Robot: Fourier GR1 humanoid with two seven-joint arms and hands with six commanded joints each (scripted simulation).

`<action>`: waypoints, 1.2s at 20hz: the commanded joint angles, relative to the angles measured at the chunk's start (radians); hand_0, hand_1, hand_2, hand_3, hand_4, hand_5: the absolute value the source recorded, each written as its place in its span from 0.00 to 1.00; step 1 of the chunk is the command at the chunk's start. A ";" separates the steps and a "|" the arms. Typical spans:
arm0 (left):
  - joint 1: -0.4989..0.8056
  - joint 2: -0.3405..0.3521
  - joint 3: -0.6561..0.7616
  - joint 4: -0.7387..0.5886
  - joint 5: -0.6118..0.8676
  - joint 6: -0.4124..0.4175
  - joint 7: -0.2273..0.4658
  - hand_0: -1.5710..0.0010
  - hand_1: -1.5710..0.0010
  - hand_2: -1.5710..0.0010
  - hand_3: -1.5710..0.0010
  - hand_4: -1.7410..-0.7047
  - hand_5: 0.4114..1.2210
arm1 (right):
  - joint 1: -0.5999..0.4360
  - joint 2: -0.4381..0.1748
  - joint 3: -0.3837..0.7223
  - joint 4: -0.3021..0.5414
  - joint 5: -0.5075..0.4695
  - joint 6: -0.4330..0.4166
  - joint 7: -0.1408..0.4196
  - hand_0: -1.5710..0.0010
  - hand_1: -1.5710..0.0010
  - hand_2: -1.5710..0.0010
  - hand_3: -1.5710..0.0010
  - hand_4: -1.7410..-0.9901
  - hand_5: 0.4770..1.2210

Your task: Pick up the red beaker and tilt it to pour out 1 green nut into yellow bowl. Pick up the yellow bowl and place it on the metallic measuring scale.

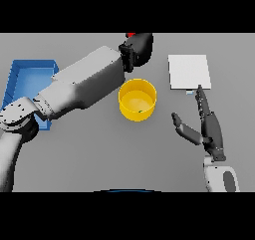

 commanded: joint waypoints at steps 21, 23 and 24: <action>-0.027 0.370 0.939 0.563 0.801 0.190 0.341 0.00 0.00 0.00 0.01 0.00 1.00 | -0.064 -0.032 0.019 0.036 0.014 0.029 -0.016 1.00 1.00 1.00 1.00 0.80 0.20; 0.049 0.375 1.000 0.562 0.881 0.263 0.358 0.00 0.00 0.00 0.00 0.00 1.00 | -0.064 -0.035 0.022 0.038 0.010 0.039 -0.010 1.00 1.00 1.00 1.00 0.81 0.21; 0.075 0.375 1.027 0.556 0.918 0.281 0.384 0.00 0.00 0.00 0.00 0.00 1.00 | -0.061 -0.039 0.018 0.039 0.005 0.044 -0.017 1.00 1.00 1.00 1.00 0.81 0.22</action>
